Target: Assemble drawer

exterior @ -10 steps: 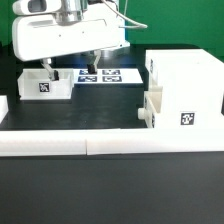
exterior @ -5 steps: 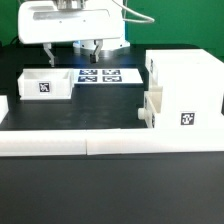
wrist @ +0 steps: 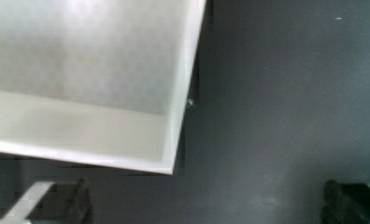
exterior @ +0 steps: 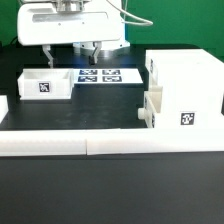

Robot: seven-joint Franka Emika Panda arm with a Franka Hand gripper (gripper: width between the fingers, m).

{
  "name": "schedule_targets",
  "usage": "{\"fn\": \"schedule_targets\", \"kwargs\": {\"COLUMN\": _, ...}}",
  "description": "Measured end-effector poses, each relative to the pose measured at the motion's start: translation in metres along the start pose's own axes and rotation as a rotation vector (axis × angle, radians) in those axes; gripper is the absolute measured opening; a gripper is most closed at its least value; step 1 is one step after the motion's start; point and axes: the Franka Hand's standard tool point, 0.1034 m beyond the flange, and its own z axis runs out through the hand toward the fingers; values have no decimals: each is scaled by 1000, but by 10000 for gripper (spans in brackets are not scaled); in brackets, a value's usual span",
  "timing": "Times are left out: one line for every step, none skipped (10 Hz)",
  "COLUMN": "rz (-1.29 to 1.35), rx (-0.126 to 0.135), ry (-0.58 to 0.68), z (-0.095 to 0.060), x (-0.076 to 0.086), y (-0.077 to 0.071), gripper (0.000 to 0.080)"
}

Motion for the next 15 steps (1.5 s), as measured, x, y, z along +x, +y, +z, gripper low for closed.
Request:
{"fn": "schedule_targets", "kwargs": {"rz": 12, "rx": 4, "ry": -17, "z": 3, "x": -8, "y": 1, "gripper": 649}}
{"fn": "schedule_targets", "kwargs": {"rz": 16, "rx": 8, "ry": -30, "z": 7, "x": -16, "y": 1, "gripper": 649}}
{"fn": "schedule_targets", "kwargs": {"rz": 21, "rx": 13, "ry": -45, "z": 11, "x": -24, "y": 3, "gripper": 649}}
{"fn": "schedule_targets", "kwargs": {"rz": 43, "rx": 22, "ry": -62, "z": 19, "x": -31, "y": 3, "gripper": 649}}
{"fn": "schedule_targets", "kwargs": {"rz": 55, "rx": 33, "ry": -83, "z": 30, "x": -38, "y": -1, "gripper": 649}}
{"fn": "schedule_targets", "kwargs": {"rz": 55, "rx": 38, "ry": -93, "z": 39, "x": -42, "y": -4, "gripper": 649}}
{"fn": "schedule_targets", "kwargs": {"rz": 57, "rx": 40, "ry": -96, "z": 45, "x": -45, "y": -5, "gripper": 649}}
{"fn": "schedule_targets", "kwargs": {"rz": 59, "rx": 41, "ry": -99, "z": 47, "x": -47, "y": -5, "gripper": 649}}
{"fn": "schedule_targets", "kwargs": {"rz": 57, "rx": 39, "ry": -97, "z": 48, "x": -50, "y": -6, "gripper": 649}}
{"fn": "schedule_targets", "kwargs": {"rz": 57, "rx": 39, "ry": -100, "z": 49, "x": -51, "y": -6, "gripper": 649}}
{"fn": "schedule_targets", "kwargs": {"rz": 57, "rx": 39, "ry": -100, "z": 49, "x": -51, "y": -6, "gripper": 649}}
{"fn": "schedule_targets", "kwargs": {"rz": 57, "rx": 39, "ry": -99, "z": 49, "x": -51, "y": -6, "gripper": 533}}
{"fn": "schedule_targets", "kwargs": {"rz": 63, "rx": 39, "ry": -100, "z": 49, "x": -50, "y": -10, "gripper": 533}}
{"fn": "schedule_targets", "kwargs": {"rz": 57, "rx": 39, "ry": -99, "z": 49, "x": -50, "y": -10, "gripper": 350}}
{"fn": "schedule_targets", "kwargs": {"rz": 57, "rx": 39, "ry": -99, "z": 49, "x": -50, "y": -9, "gripper": 216}}
